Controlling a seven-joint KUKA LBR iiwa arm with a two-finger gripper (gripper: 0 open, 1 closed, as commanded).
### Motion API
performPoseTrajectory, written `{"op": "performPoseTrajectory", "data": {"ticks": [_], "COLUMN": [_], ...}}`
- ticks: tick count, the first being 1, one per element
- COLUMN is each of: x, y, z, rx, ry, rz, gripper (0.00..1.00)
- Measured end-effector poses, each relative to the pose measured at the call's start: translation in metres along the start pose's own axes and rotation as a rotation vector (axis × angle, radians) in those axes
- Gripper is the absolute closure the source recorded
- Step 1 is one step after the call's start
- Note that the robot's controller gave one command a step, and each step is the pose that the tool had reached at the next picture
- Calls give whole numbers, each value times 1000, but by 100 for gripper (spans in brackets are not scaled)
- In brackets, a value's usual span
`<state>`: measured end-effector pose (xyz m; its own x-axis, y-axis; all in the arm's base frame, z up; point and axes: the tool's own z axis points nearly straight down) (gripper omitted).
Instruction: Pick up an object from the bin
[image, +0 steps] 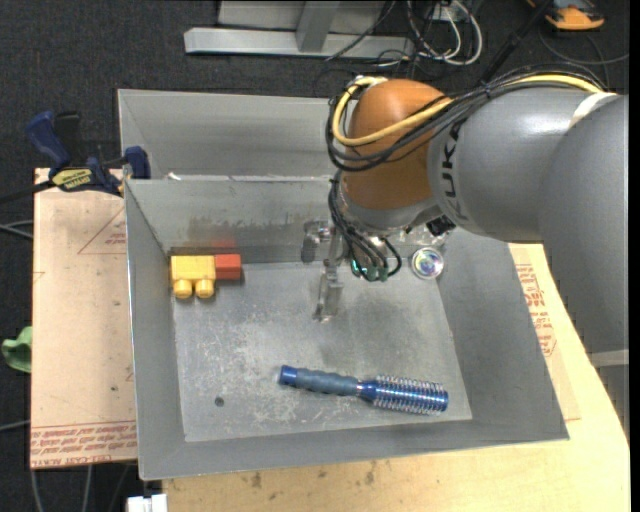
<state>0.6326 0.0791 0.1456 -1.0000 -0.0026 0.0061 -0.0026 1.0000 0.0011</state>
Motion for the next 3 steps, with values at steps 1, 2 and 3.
{"op": "performPoseTrajectory", "data": {"ticks": [1,2,3], "x": [64,140,145], "y": [-22,-7,5], "z": [79,-2,77], "rx": [1,1,2], "ry": [0,-8,-25], "rz": [-149,-394,-442], "gripper": [0,0,0]}}
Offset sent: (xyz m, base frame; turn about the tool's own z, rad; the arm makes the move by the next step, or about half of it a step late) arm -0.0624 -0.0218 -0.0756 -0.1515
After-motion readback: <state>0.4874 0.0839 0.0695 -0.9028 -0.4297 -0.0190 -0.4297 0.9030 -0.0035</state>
